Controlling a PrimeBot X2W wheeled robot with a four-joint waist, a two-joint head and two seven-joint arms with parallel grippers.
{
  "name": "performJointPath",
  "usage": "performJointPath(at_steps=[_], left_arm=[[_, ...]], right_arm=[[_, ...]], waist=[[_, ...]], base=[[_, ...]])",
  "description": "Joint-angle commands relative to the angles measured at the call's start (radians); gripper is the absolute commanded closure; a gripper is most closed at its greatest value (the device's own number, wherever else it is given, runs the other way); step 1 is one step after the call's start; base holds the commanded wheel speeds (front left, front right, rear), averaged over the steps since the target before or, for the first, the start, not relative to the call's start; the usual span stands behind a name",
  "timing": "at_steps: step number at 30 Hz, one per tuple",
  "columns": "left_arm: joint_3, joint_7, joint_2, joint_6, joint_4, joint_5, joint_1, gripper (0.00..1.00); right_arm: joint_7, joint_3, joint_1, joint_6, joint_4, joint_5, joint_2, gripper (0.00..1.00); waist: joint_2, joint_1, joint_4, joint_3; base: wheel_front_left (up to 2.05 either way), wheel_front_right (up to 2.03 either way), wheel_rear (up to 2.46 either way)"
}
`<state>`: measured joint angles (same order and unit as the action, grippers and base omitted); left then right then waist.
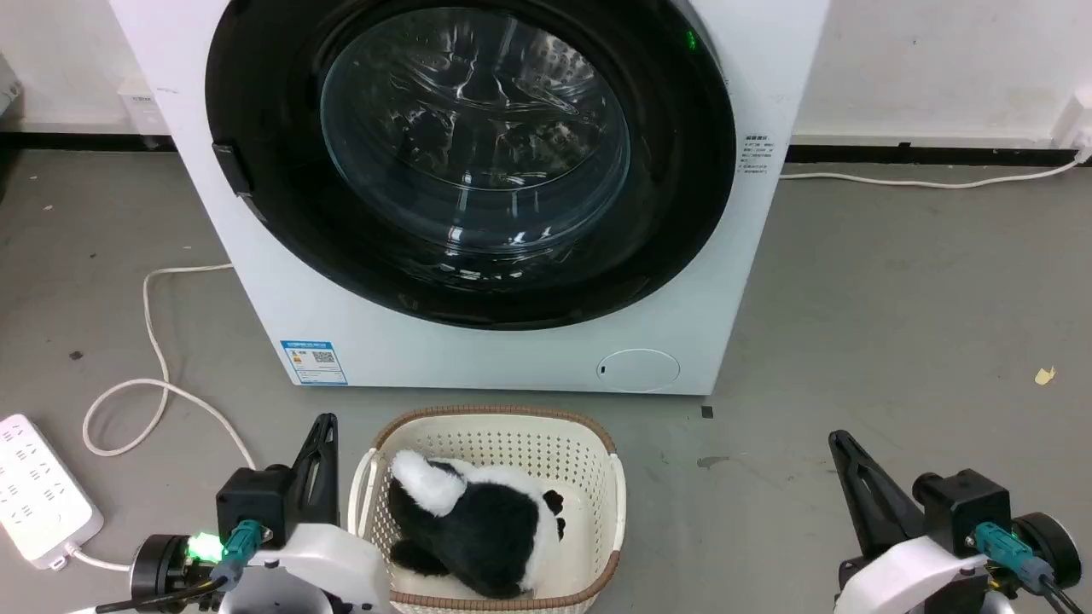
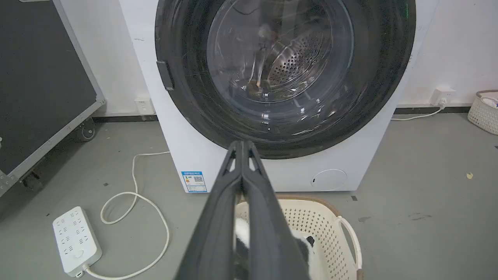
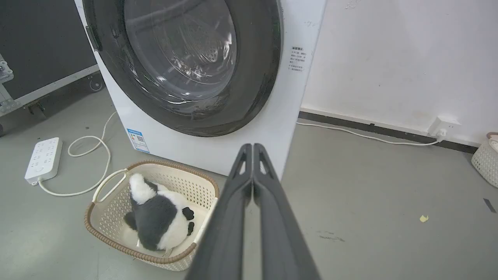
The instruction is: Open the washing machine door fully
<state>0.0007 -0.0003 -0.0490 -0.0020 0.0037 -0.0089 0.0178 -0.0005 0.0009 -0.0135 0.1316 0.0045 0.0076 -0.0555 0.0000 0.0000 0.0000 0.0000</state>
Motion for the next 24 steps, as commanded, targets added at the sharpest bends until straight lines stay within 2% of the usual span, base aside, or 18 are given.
performJointPath(at_steps=[1,24], left_arm=[[-0.001,0.0,-0.001,0.002,-0.004,0.009,-0.018,1.0],[-0.001,0.0,-0.001,0.002,-0.004,0.009,-0.018,1.0]], right_arm=[[0.0,-0.001,0.013,-0.001,-0.005,-0.008,0.005,1.0],[0.0,-0.001,0.013,-0.001,-0.005,-0.008,0.005,1.0]], waist=[[0.0,0.0,0.0,0.0],[0.0,0.0,0.0,0.0]], base=[[0.0,0.0,0.0],[0.0,0.0,0.0]])
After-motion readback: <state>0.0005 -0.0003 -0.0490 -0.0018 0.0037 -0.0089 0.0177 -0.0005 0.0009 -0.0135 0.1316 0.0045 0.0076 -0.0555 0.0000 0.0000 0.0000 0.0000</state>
